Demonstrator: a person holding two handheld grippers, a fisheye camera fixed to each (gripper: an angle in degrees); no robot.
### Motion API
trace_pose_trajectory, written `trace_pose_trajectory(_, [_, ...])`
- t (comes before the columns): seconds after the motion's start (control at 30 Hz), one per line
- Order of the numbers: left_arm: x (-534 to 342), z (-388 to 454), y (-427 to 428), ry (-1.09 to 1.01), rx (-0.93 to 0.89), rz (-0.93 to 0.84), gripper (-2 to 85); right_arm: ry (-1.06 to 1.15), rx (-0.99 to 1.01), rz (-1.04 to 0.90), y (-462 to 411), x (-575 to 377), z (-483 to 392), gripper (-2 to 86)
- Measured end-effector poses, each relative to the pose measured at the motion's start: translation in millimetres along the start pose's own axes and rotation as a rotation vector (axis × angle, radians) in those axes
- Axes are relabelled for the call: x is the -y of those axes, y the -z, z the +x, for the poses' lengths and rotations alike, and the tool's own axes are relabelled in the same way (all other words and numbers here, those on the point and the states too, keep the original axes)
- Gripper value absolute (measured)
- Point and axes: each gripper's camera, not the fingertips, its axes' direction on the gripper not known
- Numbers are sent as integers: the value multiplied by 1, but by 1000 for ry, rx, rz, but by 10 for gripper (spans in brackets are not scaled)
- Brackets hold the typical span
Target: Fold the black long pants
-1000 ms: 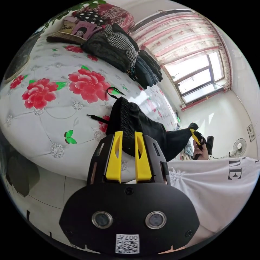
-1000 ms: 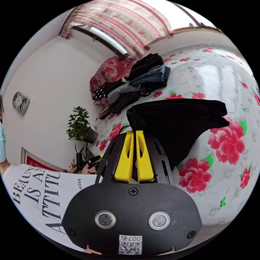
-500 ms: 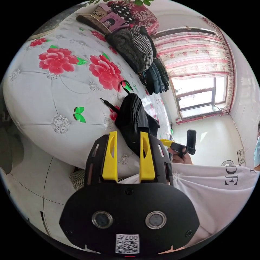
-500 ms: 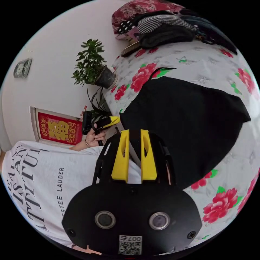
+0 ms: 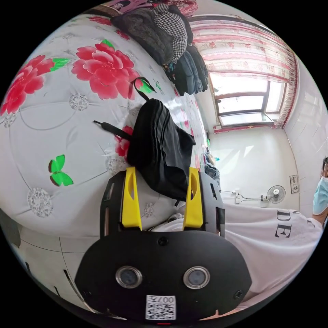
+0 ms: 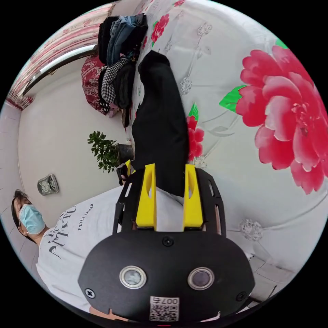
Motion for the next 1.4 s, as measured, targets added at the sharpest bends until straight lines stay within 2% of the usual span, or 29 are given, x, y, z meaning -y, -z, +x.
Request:
trace_pose_trajectory(0.13, [14,-13,-17,89,39,-41,102,25,-50,-100,-6,20,-6,36])
trace_pose_trajectory(0.2, [17,-21,-16,151,-40,-20,73,53,-46,-117,2,24,-16,23])
trace_pose_trajectory(0.3, [19,-9,-5,162,-139,19,60,85,44,-100,29,27,-41,9])
trace_pose_trajectory(0.5, [59,41,11,109,-206,43,54,158,183,-62,85,47,-123,0])
trace_pose_trajectory(0.7, [177,99,24,-53,-244,111,53,306,170,-81,114,137,-251,-2])
trace_pose_trajectory(0.83, [268,146,63,-197,-273,233,54,540,116,-44,122,207,-390,-2])
trace_pose_trajectory(0.97, [344,207,129,-408,-188,435,54,826,64,31,105,253,-529,-2])
trace_pose_trajectory(1.07, [380,210,150,-429,-104,533,55,911,46,67,71,292,-583,-2])
trace_pose_trajectory(1.13, [399,194,146,-395,-29,564,56,908,21,79,40,321,-595,-1])
trace_pose_trajectory(1.23, [425,140,102,-275,193,551,72,842,-64,82,-24,371,-583,3])
trace_pose_trajectory(1.3, [432,79,47,-142,334,450,90,741,-156,76,-65,399,-556,6])
trace_pose_trajectory(1.4, [397,37,-14,-130,422,351,107,615,-299,14,-118,414,-502,10])
